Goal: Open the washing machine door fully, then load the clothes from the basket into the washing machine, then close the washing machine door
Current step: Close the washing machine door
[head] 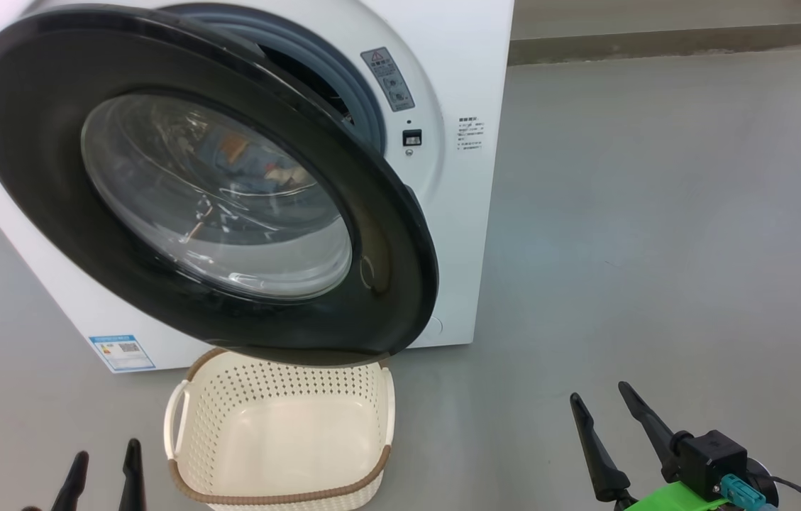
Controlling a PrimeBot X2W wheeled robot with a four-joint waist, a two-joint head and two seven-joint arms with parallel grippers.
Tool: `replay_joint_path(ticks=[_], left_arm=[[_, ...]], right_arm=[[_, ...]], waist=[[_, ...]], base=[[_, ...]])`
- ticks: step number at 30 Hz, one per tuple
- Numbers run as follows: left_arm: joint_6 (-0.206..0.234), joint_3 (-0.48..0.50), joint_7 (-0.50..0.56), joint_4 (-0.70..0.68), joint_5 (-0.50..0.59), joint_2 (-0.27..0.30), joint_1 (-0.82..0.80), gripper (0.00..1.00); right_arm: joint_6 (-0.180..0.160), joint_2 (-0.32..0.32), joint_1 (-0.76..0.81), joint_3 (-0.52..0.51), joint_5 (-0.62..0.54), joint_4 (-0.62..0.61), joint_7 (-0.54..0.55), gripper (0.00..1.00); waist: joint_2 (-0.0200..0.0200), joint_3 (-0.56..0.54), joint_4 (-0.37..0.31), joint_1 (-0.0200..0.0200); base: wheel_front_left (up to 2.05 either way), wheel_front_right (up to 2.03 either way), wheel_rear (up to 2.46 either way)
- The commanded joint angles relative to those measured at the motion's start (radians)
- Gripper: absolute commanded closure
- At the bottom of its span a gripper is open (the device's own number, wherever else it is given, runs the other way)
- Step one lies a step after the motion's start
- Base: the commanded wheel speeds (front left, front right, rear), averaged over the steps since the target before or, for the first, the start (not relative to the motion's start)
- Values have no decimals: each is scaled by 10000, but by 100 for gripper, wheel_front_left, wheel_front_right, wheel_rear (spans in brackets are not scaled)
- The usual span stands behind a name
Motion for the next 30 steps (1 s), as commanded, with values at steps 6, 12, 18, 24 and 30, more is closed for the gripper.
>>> replay_joint_path(ticks=[6, 12, 18, 24, 30], left_arm=[[-97, 666, -64, -453, 975, -120, 64, 0], [-102, 510, -64, -667, 1303, -102, 62, 0], [-104, 490, -64, -748, 1465, -93, 171, 0], [-104, 475, -64, -758, 1499, -77, 227, 0], [-105, 439, -64, -736, 1473, -40, 271, 0]], right_arm=[[62, 14, -162, 218, -14, -244, -48, 0], [62, 14, -193, 210, -21, -220, -48, 0], [62, 14, -207, 209, -20, -139, -48, 0], [62, 14, -193, 225, 5, -122, -48, 0], [62, 14, -181, 222, 23, -95, -48, 0]], waist=[[0, -40, 110, 0], [0, -17, 204, 0], [0, -29, 256, 0], [0, -61, 293, 0], [0, -75, 313, 0]], base=[[0, 0, 0], [0, 0, 0], [0, 0, 0], [0, 0, 0], [0, 0, 0]])
